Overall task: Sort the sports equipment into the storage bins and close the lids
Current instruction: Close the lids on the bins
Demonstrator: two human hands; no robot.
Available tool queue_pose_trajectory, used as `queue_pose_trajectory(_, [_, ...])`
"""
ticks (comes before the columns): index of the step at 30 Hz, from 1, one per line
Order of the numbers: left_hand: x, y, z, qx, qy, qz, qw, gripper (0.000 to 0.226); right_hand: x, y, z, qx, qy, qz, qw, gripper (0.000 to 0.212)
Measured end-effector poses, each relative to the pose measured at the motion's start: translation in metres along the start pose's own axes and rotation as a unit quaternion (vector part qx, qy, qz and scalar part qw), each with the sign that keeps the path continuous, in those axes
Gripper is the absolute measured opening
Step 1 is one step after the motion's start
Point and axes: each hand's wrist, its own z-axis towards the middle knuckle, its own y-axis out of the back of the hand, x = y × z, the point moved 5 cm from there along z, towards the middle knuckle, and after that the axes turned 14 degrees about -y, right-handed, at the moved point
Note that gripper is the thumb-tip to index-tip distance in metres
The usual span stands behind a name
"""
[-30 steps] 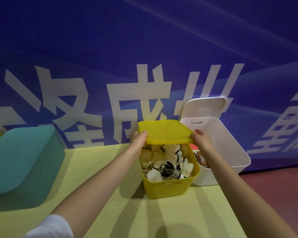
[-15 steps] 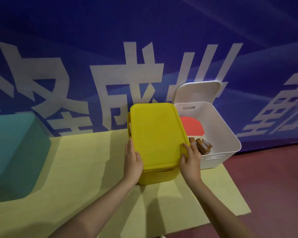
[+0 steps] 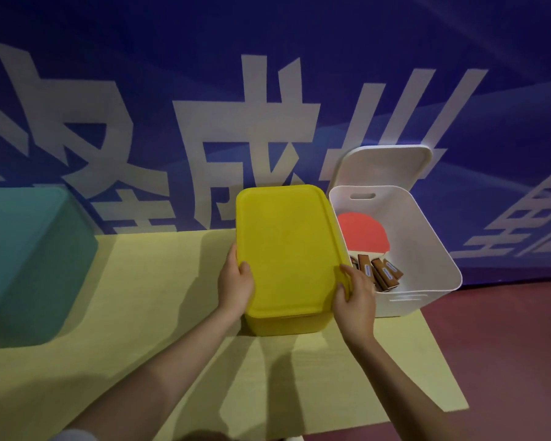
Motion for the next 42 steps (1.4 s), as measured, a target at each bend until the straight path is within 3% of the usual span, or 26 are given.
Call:
queue_pose_trajectory(9, [0.003,-0.007,0.031,0.060,-0.034,0.068,0.995,0.051,-0.012,0.001,0.007,0.069,-0.017,-0.062,0.996,0.042])
queue_pose_trajectory(14, [0.005,-0.006,0.061,0.062,-0.056,0.131,0.988,0.046,0.009,-0.007,0.032,0.104,0.043,-0.248,0.962,0.048])
queue_pose_trajectory(16, [0.005,-0.008,0.076,0.067,-0.045,0.153,0.985,0.047,0.022,-0.013,0.052,0.098,0.060,-0.264,0.958,0.050])
queue_pose_trajectory(24, [-0.004,-0.024,0.166,0.071,-0.031,0.140,0.987,0.048,0.059,-0.059,0.151,0.138,-0.010,-0.153,0.979,0.051])
queue_pose_trajectory(26, [-0.004,-0.026,0.187,0.077,-0.031,0.121,0.989,0.045,0.064,-0.069,0.172,0.117,-0.029,-0.130,0.984,0.048])
queue_pose_trajectory(29, [0.004,-0.029,0.208,0.082,-0.037,0.085,0.992,0.034,0.066,-0.080,0.206,0.069,-0.053,-0.194,0.977,0.044])
queue_pose_trajectory(32, [0.013,-0.024,0.220,0.071,-0.049,0.092,0.992,0.029,0.071,-0.091,0.229,0.083,-0.047,-0.221,0.970,0.039])
queue_pose_trajectory(36, [0.015,-0.020,0.229,0.077,-0.075,0.118,0.987,0.031,0.078,-0.102,0.238,0.084,-0.013,-0.125,0.989,0.033])
queue_pose_trajectory(42, [0.011,-0.025,0.226,0.072,-0.065,0.052,0.994,0.028,0.072,-0.105,0.246,0.106,0.000,-0.066,0.992,0.026])
